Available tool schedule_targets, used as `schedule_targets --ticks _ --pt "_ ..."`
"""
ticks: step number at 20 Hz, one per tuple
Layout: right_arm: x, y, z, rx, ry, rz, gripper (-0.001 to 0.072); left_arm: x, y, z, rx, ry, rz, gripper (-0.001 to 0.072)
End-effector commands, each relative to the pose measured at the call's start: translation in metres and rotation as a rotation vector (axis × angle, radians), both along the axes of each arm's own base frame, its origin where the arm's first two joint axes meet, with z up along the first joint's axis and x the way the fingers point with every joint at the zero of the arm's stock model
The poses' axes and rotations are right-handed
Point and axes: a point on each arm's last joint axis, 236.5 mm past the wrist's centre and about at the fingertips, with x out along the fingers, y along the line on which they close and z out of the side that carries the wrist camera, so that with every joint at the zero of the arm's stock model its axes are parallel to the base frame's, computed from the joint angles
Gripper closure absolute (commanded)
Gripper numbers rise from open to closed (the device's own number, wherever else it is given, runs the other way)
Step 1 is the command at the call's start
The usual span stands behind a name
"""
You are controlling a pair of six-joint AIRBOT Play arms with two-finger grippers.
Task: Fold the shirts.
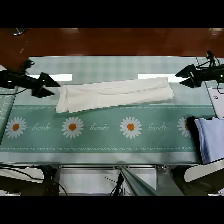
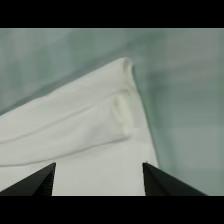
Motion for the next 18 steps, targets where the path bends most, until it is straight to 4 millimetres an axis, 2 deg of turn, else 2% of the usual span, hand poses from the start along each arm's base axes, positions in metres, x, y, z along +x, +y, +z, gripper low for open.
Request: schedule_targets --ticks 1,2,3,5,6,9,11,15,16,17,18 --pt "-0.022 -0.04 -0.016 -0.07 0.099 -0.029 0.0084 -0.031 0.073 0.011 0.234 0.001 0.128 0.0007" --pt "-0.022 -0.039 -0.021 -0.062 0.108 -0.028 0.0084 -0.031 0.071 0.022 0.242 -0.061 0.177 0.0007" --pt "-0.02 -0.03 -0.025 -0.04 0.114 -0.02 0.0084 -0.036 0.048 0.038 0.179 -0.131 0.186 0.0007" --pt "-0.014 -0.015 -0.036 -0.024 0.121 -0.002 0.0084 -0.054 -0.014 0.074 0.031 -0.299 0.102 0.0007" --pt "-0.01 -0.009 -0.043 -0.021 0.124 0.003 0.0085 -0.064 -0.033 0.082 0.006 -0.336 0.084 0.0007" --pt "-0.008 0.015 -0.067 -0.014 0.151 0.057 0.0084 -0.093 -0.071 0.084 -0.001 -0.368 0.013 0.0007" --pt "-0.007 0.041 -0.071 0.024 0.149 0.113 0.0085 -0.101 -0.091 0.08 -0.014 -0.359 -0.043 0.0007" --pt "-0.008 0.092 -0.064 0.068 0.141 0.216 0.0099 -0.087 -0.12 0.072 0.008 -0.401 -0.089 0.0007" --pt "-0.01 0.102 -0.063 0.074 0.151 0.237 0.0233 -0.082 -0.128 0.068 0.015 -0.412 -0.096 0.0007" --pt "-0.013 0.106 -0.061 0.078 0.158 0.248 0.0493 -0.08 -0.137 0.065 0.013 -0.416 -0.108 0.0016" --pt "-0.015 0.108 -0.055 0.084 0.158 0.258 0.0686 -0.081 -0.146 0.061 0.007 -0.409 -0.126 0.0259"
